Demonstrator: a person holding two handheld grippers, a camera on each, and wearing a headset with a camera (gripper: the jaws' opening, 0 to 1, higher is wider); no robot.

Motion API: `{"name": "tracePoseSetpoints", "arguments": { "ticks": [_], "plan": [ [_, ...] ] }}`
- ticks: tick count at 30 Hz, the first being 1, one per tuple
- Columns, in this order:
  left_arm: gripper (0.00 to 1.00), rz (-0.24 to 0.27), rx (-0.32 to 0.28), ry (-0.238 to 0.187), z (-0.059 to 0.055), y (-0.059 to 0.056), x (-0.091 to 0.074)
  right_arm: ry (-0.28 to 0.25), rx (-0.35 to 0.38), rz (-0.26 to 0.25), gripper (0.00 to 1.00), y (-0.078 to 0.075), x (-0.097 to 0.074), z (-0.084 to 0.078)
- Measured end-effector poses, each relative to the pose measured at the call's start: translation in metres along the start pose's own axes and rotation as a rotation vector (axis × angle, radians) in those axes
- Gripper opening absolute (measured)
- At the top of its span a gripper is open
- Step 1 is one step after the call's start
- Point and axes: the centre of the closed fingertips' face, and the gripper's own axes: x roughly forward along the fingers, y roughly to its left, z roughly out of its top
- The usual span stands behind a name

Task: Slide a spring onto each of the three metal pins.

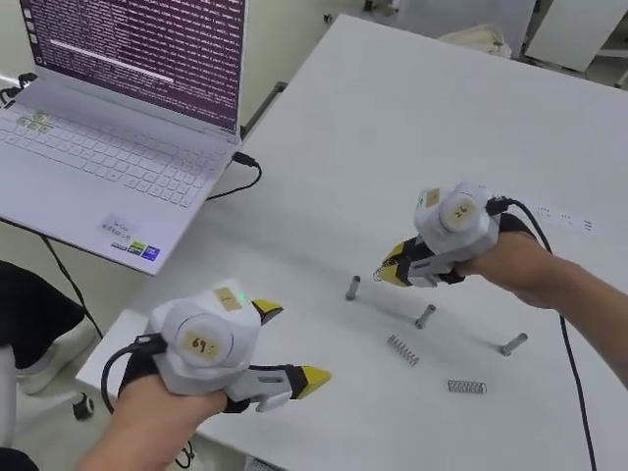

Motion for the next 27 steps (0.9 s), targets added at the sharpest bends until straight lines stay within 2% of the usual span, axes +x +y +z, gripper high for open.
{"name": "tracePoseSetpoints", "arguments": {
  "ticks": [12, 27],
  "plan": [
    [0.55, 0.012, -0.017, 0.006, -0.005, 0.007, -0.004, 0.009, -0.021, 0.016, 0.09, 0.001, 0.016, 0.005],
    [0.54, 0.013, -0.028, 0.007, -0.008, 0.010, -0.004, 0.024, -0.035, 0.034, 0.09, 0.002, 0.027, 0.006]
  ]
}}
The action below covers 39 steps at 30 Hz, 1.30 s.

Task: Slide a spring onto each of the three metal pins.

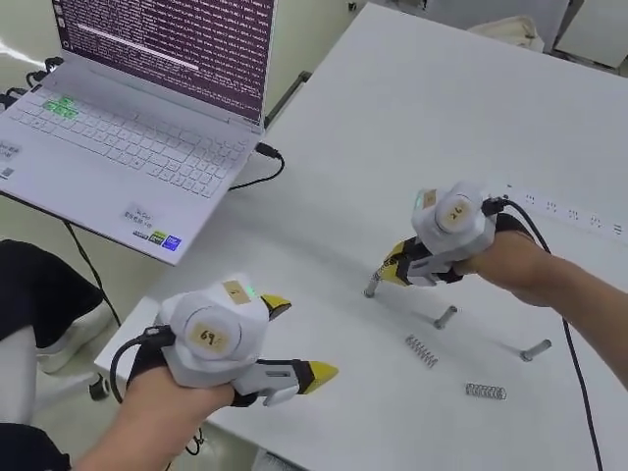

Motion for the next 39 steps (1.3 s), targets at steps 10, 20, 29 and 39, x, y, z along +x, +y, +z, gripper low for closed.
{"name": "tracePoseSetpoints", "arguments": {
  "ticks": [10, 20, 29, 39],
  "plan": [
    [0.54, 0.002, -0.006, 0.003, -0.002, 0.002, -0.001, 0.011, -0.012, 0.001, 0.09, -0.001, 0.005, 0.000],
    [0.55, 0.002, -0.008, 0.004, -0.003, 0.002, 0.001, 0.021, -0.019, 0.010, 0.09, -0.001, 0.015, -0.002],
    [0.55, 0.007, -0.008, 0.002, 0.000, 0.005, 0.001, 0.030, -0.025, 0.020, 0.09, 0.000, 0.025, -0.003],
    [0.55, 0.011, -0.010, -0.007, 0.005, 0.006, 0.001, 0.060, -0.036, 0.034, 0.09, 0.001, 0.038, -0.010]
  ]
}}
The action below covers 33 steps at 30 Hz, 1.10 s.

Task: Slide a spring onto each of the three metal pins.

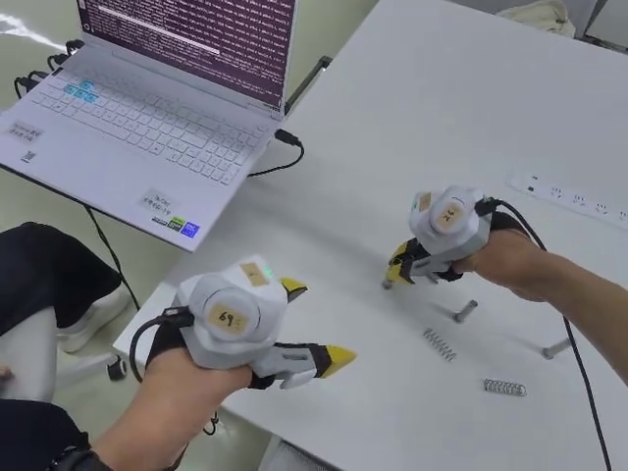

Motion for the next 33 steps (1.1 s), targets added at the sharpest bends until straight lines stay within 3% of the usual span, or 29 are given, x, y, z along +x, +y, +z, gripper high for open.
{"name": "tracePoseSetpoints", "arguments": {
  "ticks": [18, 24, 33],
  "plan": [
    [0.55, 0.012, -0.006, 0.005, -0.002, 0.004, -0.002, 0.033, -0.010, 0.018, 0.09, 0.002, 0.012, -0.008],
    [0.55, 0.012, -0.003, 0.005, -0.002, 0.005, -0.003, 0.032, -0.008, 0.015, 0.09, 0.002, 0.011, -0.007],
    [0.55, 0.005, 0.003, 0.001, 0.000, 0.002, -0.001, 0.042, -0.004, 0.003, 0.17, 0.001, 0.002, -0.010]
  ]
}}
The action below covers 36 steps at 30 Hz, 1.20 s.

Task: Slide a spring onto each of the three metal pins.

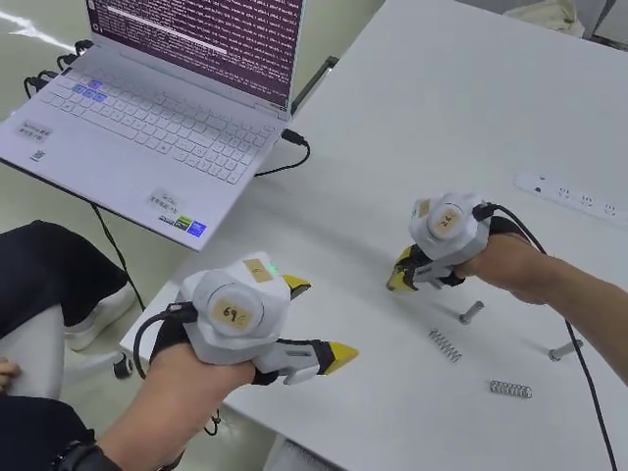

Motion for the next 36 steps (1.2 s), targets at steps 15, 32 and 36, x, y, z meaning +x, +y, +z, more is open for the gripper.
{"name": "tracePoseSetpoints", "arguments": {
  "ticks": [15, 32, 36],
  "plan": [
    [0.55, -0.015, 0.012, -0.003, 0.003, -0.008, 0.003, -0.064, 0.070, -0.094, 0.28, -0.011, -0.039, 0.005],
    [0.55, -0.023, 0.029, -0.012, 0.011, -0.020, 0.005, -0.259, 0.246, -0.221, 0.35, -0.010, -0.093, 0.006],
    [0.56, -0.028, 0.033, -0.015, 0.013, -0.023, 0.006, -0.293, 0.286, -0.240, 0.36, -0.006, -0.106, -0.001]
  ]
}}
